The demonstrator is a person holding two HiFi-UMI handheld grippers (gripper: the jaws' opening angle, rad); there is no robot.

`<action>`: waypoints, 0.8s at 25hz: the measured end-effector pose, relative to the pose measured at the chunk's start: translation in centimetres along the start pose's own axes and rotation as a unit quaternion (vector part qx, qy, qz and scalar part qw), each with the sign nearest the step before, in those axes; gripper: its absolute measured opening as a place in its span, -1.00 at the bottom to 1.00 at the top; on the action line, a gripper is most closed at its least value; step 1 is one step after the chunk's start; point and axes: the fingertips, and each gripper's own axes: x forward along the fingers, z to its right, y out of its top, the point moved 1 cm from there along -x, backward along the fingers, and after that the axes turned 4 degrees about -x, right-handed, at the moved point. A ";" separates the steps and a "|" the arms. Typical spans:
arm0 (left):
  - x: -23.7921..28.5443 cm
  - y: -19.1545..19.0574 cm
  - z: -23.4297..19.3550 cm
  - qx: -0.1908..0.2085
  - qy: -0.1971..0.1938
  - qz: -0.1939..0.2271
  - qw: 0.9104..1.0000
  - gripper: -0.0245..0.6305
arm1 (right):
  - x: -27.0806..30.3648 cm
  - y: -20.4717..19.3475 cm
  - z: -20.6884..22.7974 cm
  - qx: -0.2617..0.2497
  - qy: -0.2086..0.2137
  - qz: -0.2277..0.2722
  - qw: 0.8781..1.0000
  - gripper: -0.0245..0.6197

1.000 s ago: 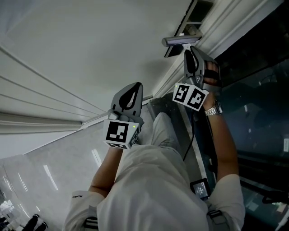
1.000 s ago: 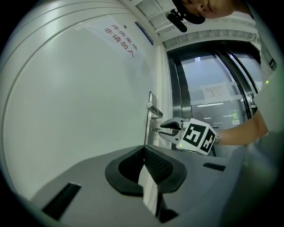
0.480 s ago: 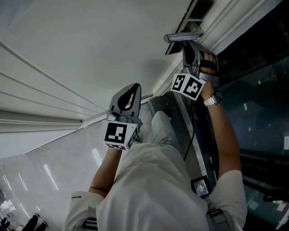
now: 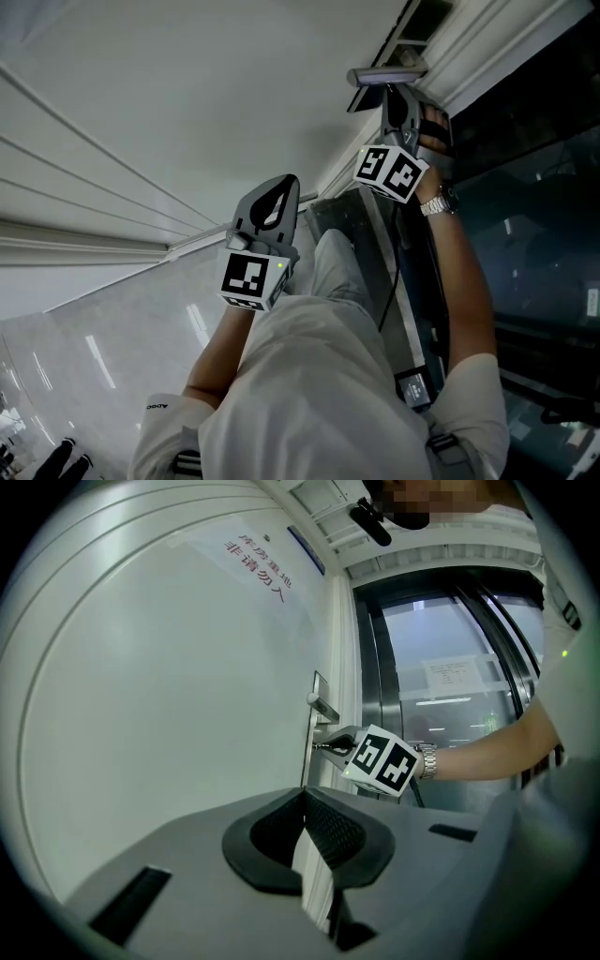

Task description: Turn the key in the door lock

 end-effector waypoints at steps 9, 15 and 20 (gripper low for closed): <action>-0.6 -0.2 -0.3 0.001 0.006 -0.006 1.000 -0.90 | 0.2 0.1 0.7 0.143 0.042 -0.002 0.989 -0.89; -1.0 0.1 0.0 0.003 0.004 -0.009 1.000 -0.90 | 0.1 0.1 1.3 0.269 0.074 -0.008 0.960 -0.89; -1.4 0.0 0.3 0.005 0.006 -0.012 1.000 -0.90 | 0.1 -0.3 1.5 0.430 0.107 -0.009 0.897 -0.89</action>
